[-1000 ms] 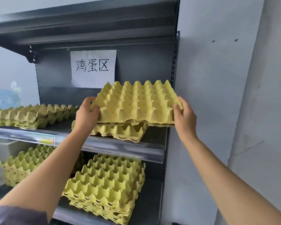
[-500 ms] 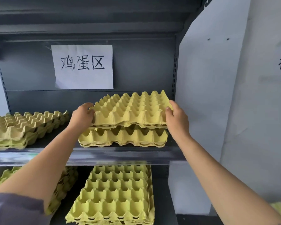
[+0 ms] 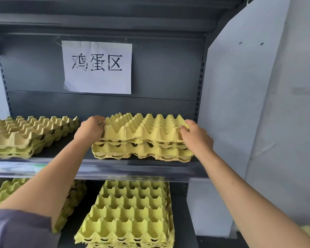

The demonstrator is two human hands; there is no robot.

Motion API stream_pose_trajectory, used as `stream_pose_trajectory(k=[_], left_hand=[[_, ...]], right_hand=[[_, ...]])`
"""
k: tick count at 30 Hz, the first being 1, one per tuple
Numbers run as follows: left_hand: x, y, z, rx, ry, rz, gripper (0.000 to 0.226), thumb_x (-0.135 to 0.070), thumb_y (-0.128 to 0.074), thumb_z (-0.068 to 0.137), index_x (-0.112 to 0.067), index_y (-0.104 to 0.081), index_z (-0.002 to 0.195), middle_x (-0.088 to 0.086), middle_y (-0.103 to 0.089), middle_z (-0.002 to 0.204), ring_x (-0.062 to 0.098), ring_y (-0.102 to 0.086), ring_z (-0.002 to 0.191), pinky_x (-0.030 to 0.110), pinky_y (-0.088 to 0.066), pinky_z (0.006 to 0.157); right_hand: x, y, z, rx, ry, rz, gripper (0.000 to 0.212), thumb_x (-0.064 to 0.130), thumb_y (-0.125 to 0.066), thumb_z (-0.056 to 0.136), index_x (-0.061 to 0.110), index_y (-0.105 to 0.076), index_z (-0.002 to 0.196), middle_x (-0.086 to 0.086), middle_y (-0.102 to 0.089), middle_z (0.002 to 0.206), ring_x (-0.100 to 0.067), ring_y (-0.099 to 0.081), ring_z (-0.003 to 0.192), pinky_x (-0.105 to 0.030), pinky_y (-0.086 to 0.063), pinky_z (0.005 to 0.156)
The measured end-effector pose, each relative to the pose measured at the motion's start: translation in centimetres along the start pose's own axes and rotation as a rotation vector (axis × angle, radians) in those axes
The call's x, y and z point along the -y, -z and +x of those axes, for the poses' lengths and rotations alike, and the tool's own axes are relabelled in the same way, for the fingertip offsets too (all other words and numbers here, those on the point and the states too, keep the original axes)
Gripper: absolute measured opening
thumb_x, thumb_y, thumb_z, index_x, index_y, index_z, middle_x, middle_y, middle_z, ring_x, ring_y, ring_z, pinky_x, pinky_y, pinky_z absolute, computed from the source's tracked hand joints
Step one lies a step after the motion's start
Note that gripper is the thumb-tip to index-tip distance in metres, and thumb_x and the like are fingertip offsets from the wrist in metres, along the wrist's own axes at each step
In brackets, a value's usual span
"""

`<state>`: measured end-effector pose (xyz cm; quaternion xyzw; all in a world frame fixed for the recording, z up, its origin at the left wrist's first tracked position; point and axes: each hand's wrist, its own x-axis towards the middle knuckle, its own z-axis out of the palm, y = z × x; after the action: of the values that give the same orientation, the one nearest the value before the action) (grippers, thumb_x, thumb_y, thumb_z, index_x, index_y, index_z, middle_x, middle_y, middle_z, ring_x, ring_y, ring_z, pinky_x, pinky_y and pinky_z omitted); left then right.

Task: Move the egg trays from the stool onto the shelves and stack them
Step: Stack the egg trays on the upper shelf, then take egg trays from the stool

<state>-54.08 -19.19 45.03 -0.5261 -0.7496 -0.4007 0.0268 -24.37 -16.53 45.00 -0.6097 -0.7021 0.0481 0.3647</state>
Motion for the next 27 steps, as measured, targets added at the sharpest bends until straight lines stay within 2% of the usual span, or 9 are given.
stream_pose_trajectory(k=[5, 8, 12, 14, 18, 27], left_hand=[[0.0, -0.3, -0.4, -0.012, -0.024, -0.044, 0.032, -0.023, -0.039, 0.1, -0.016, -0.057, 0.125, 0.013, -0.062, 0.12, 0.033, -0.057, 0.104, 0.039, -0.046, 0.083], [-1.0, -0.2, -1.2, -0.101, -0.075, -0.009, 0.031, -0.027, -0.036, 0.099, -0.018, -0.059, 0.118, 0.011, -0.06, 0.116, 0.034, -0.055, 0.103, 0.042, -0.044, 0.084], [-4.0, -0.3, -2.9, -0.158, -0.294, 0.166, 0.028, -0.03, -0.038, 0.098, -0.024, -0.064, 0.109, 0.003, -0.061, 0.114, 0.029, -0.052, 0.108, 0.039, -0.033, 0.089], [-5.6, -0.6, -3.5, -0.157, -0.407, 0.192, 0.029, -0.033, -0.039, 0.098, -0.027, -0.064, 0.11, -0.002, -0.06, 0.121, 0.026, -0.05, 0.113, 0.039, -0.031, 0.094], [-7.9, -1.9, -4.4, -0.055, -0.551, 0.201, 0.032, -0.037, -0.037, 0.099, -0.025, -0.062, 0.115, -0.004, -0.058, 0.123, 0.022, -0.052, 0.111, 0.037, -0.033, 0.093], [-9.6, -4.2, -5.0, -0.051, -0.644, 0.342, 0.031, -0.033, -0.037, 0.098, -0.023, -0.064, 0.11, -0.003, -0.063, 0.113, 0.023, -0.054, 0.107, 0.037, -0.034, 0.091]], right_hand=[[-0.5, -0.7, -0.1, -0.012, -0.019, 0.102, 0.045, 0.041, -0.035, 0.099, 0.029, -0.037, 0.142, -0.001, -0.063, 0.122, -0.029, -0.06, 0.105, -0.046, -0.046, 0.094], [-0.6, -0.7, 0.0, -0.002, -0.008, 0.094, 0.045, 0.042, -0.035, 0.099, 0.029, -0.037, 0.142, -0.001, -0.06, 0.127, -0.029, -0.06, 0.105, -0.046, -0.048, 0.092], [-0.5, -0.4, -0.3, -0.012, 0.003, 0.088, 0.045, 0.041, -0.036, 0.099, 0.028, -0.038, 0.142, -0.001, -0.059, 0.129, -0.029, -0.059, 0.107, -0.044, -0.049, 0.092], [-0.6, -0.4, -0.4, -0.019, 0.007, 0.054, 0.045, 0.04, -0.036, 0.1, 0.027, -0.037, 0.143, -0.002, -0.06, 0.128, -0.029, -0.058, 0.11, -0.042, -0.048, 0.092], [-0.8, -0.4, -0.4, -0.004, 0.035, -0.026, 0.046, 0.041, -0.036, 0.1, 0.025, -0.037, 0.142, -0.004, -0.059, 0.129, -0.031, -0.055, 0.114, -0.041, -0.047, 0.091], [-2.9, 1.4, -0.5, -0.134, 0.242, -0.299, 0.041, 0.045, -0.038, 0.098, 0.024, -0.052, 0.131, -0.001, -0.055, 0.131, -0.027, -0.052, 0.117, -0.039, -0.041, 0.092]])
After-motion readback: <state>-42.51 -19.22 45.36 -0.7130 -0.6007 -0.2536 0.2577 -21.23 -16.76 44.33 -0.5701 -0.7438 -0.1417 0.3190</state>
